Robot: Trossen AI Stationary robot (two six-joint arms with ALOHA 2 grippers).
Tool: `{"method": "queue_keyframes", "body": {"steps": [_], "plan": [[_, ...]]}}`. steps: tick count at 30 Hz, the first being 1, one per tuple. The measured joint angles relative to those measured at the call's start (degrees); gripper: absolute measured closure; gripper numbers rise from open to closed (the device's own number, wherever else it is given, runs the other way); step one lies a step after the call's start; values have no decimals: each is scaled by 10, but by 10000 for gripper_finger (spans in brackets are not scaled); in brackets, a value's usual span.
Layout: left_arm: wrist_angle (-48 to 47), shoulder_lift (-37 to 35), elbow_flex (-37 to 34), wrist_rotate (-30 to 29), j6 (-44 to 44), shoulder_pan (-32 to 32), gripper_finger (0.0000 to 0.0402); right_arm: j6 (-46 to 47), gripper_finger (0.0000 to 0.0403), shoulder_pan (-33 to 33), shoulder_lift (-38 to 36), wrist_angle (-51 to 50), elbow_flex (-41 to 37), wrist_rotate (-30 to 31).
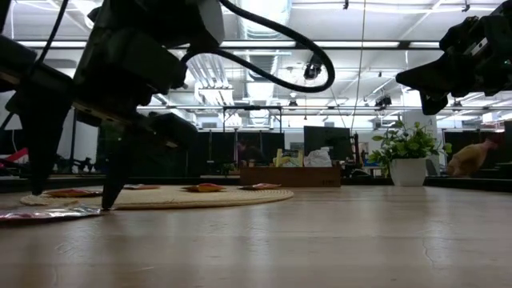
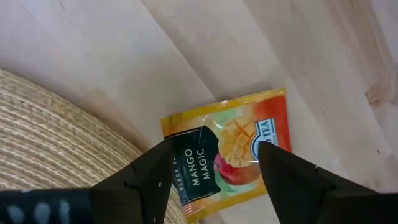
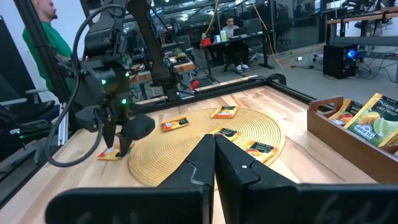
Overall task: Pick & Place Tea
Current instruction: Put the orange tea bag into the left section of the wooden organizer
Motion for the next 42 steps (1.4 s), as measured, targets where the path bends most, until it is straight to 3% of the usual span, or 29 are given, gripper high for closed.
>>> {"method": "queue_keyframes", "body": {"steps": [14,32,36,42], "plan": [[9,-2,16,-2,0,7,175,0,394,0,0,0,0,0],[46,-2,-27,-12,2,19,177,0,394,0,0,0,0,0],[53,-2,-28,-15,2,20,204,0,394,0,0,0,0,0],[59,-2,-28,-22,2,20,294,0,394,0,0,0,0,0]]}}
